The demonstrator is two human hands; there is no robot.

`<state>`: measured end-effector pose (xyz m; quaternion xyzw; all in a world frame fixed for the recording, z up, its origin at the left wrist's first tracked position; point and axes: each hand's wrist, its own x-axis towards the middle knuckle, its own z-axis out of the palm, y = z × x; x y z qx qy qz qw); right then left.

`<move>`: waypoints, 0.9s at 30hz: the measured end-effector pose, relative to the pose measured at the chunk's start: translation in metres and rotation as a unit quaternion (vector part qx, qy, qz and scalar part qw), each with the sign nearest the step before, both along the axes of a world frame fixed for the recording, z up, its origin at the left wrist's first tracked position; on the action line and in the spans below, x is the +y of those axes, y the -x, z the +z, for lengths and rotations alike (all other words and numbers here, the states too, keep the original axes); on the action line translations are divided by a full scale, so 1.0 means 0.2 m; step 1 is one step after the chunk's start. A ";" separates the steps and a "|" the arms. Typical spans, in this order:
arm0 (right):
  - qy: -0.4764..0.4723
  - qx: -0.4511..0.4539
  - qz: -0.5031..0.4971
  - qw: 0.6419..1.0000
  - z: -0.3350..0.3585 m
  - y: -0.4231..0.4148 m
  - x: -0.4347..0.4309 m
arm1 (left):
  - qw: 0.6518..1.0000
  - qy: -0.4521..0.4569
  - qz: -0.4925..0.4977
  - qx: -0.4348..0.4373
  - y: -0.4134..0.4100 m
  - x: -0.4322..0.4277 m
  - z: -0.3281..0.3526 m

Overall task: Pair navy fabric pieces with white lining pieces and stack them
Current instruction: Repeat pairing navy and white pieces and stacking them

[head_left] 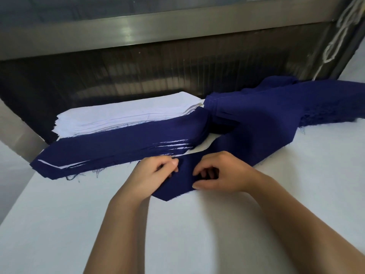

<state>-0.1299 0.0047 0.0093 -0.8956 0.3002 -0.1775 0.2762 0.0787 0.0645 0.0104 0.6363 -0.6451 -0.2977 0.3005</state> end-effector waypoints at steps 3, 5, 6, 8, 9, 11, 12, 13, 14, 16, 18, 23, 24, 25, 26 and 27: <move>0.052 -0.045 -0.059 0.996 -0.01 0.02 -0.02 | 0.998 -0.021 0.035 -0.050 -0.05 -0.02 -0.02; 0.092 -0.048 -0.135 0.985 -0.01 0.05 -0.06 | 0.996 -0.046 0.050 -0.061 -0.09 -0.02 -0.03; 0.095 -0.043 -0.170 0.980 -0.01 0.08 -0.08 | 0.995 -0.058 0.061 -0.059 -0.11 -0.02 -0.03; 0.074 -0.008 -0.213 0.974 -0.01 0.13 -0.11 | 0.992 -0.070 0.091 -0.054 -0.15 -0.01 -0.03; 0.056 0.021 -0.223 0.973 -0.01 0.15 -0.13 | 0.990 -0.080 0.109 -0.049 -0.17 0.00 -0.03; 0.030 0.068 -0.236 0.969 -0.02 0.17 -0.14 | 0.983 -0.091 0.151 -0.041 -0.22 0.01 -0.02; 0.022 0.075 -0.243 0.967 -0.03 0.17 -0.15 | 0.980 -0.091 0.173 -0.046 -0.23 0.02 -0.02; 0.014 0.074 -0.248 0.966 -0.03 0.16 -0.15 | 0.976 -0.087 0.193 -0.054 -0.25 0.02 -0.02; 0.006 0.076 -0.251 0.965 -0.03 0.16 -0.15 | 0.973 -0.081 0.208 -0.061 -0.26 0.03 -0.02; -0.006 0.096 -0.239 0.966 -0.03 0.15 -0.14 | 0.968 -0.071 0.228 -0.074 -0.27 0.03 -0.02; -0.011 0.107 -0.226 0.968 -0.02 0.15 -0.13 | 0.964 -0.066 0.242 -0.087 -0.27 0.03 -0.03; -0.003 0.083 -0.246 0.966 -0.01 0.14 -0.12 | 0.948 -0.017 0.314 -0.048 -0.32 0.02 -0.03; -0.003 0.057 -0.249 0.967 -0.01 0.13 -0.11 | 0.937 0.001 0.345 -0.044 -0.34 0.02 -0.02; -0.001 0.022 -0.251 0.968 0.00 0.12 -0.11 | 0.924 0.023 0.380 -0.043 -0.35 0.02 -0.02; 0.002 -0.017 -0.252 0.967 0.02 0.11 -0.11 | 0.910 0.046 0.410 -0.041 -0.36 0.01 -0.01; 0.005 -0.054 -0.250 0.967 0.04 0.09 -0.11 | 0.900 0.069 0.429 -0.040 -0.36 0.00 0.00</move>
